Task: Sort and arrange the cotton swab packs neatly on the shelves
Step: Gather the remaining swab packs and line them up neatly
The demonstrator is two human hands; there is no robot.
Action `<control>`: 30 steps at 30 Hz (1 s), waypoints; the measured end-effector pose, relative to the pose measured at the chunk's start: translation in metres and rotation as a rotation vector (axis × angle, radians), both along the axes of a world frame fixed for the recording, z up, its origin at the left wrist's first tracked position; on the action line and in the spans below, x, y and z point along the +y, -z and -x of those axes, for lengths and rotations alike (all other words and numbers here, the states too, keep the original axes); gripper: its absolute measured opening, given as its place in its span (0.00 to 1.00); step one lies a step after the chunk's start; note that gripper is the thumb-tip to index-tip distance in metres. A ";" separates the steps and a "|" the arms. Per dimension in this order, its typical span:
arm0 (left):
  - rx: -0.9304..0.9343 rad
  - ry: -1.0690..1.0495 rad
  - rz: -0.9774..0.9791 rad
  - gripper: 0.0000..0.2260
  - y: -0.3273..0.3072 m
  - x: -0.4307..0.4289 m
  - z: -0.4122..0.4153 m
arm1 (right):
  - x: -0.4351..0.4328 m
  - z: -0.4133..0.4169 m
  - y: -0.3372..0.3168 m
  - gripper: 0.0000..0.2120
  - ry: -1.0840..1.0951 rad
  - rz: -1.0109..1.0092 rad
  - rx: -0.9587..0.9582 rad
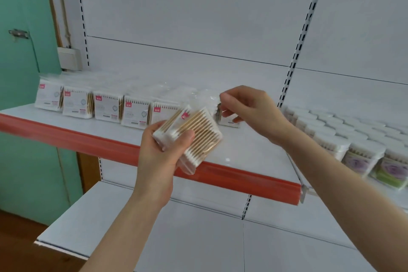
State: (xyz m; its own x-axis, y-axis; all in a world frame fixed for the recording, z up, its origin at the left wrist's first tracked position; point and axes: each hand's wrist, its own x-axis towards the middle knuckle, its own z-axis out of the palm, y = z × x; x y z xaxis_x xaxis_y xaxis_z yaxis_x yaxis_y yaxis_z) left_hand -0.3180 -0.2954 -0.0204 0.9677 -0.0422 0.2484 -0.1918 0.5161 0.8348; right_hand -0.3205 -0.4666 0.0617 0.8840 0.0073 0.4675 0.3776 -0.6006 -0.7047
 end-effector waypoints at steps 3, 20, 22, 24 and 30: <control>0.003 0.047 -0.024 0.27 -0.001 -0.011 0.007 | 0.011 0.010 0.009 0.08 -0.014 0.102 0.032; 0.071 0.158 0.116 0.24 -0.013 -0.010 0.009 | 0.013 0.029 0.046 0.26 -0.072 0.755 -0.552; 0.125 0.138 0.121 0.19 -0.012 -0.011 0.008 | 0.012 0.030 0.043 0.22 -0.126 0.600 -0.483; 0.166 0.114 0.126 0.13 -0.011 -0.010 0.008 | 0.011 0.033 0.033 0.17 -0.075 0.345 -0.393; 0.143 0.039 0.048 0.06 -0.004 -0.005 0.010 | -0.026 0.004 0.009 0.02 0.177 -0.174 -0.123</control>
State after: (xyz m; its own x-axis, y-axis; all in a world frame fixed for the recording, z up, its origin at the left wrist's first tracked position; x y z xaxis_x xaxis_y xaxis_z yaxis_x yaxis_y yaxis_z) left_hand -0.3285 -0.3002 -0.0163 0.9912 -0.0716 0.1110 -0.0520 0.5608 0.8263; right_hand -0.3242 -0.4928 0.0526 0.8007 -0.2317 0.5525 0.3670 -0.5392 -0.7580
